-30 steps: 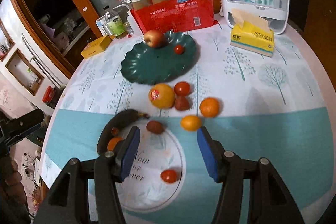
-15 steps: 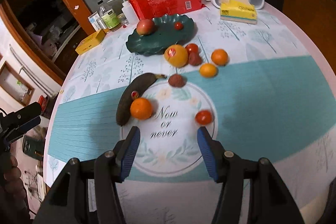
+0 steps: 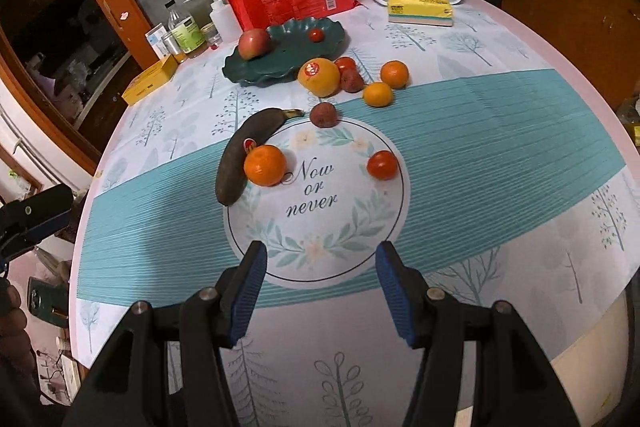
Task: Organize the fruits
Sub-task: 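Withdraw both open tools from the green plate back over the white plate, then grasp the dark banana with the left tool while the right tool grasps a cherry tomato, then carry banana and tomato onto the green plate and open both tools, then withdraw both tools and move them toward the oranges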
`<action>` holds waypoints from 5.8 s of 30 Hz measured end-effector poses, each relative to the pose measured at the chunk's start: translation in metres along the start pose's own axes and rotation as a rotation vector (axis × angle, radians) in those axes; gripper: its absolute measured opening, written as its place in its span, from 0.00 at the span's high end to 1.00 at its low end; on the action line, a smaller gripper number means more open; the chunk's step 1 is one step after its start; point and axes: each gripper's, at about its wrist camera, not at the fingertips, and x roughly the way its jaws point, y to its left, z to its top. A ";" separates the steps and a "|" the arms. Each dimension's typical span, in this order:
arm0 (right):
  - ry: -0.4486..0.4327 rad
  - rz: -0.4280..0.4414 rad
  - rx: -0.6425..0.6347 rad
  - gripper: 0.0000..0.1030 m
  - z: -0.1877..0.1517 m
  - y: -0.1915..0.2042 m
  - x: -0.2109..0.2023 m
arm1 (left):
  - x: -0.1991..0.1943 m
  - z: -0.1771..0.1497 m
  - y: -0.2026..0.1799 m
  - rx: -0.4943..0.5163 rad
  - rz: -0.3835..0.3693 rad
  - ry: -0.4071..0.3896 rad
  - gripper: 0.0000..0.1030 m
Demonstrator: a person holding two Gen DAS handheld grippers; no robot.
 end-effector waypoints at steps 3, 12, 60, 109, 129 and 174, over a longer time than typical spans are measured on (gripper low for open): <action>-0.002 -0.008 0.007 0.45 -0.001 -0.003 0.002 | 0.008 0.004 -0.003 0.015 0.005 0.021 0.14; 0.006 -0.018 0.014 0.45 0.010 -0.017 0.026 | 0.047 0.028 -0.021 0.079 0.060 0.104 0.14; 0.070 -0.089 -0.260 0.71 0.062 -0.035 0.122 | 0.250 0.098 -0.063 0.160 0.170 0.381 0.50; -0.249 0.041 -0.368 0.71 0.210 0.035 0.111 | 0.154 0.228 -0.053 0.153 0.110 -0.054 0.68; -0.156 0.092 -0.337 0.71 0.273 0.026 0.213 | 0.250 0.252 -0.057 0.166 0.056 -0.007 0.68; -0.084 0.129 -0.069 0.39 0.079 0.034 0.030 | 0.025 0.037 -0.020 0.028 0.054 -0.010 0.19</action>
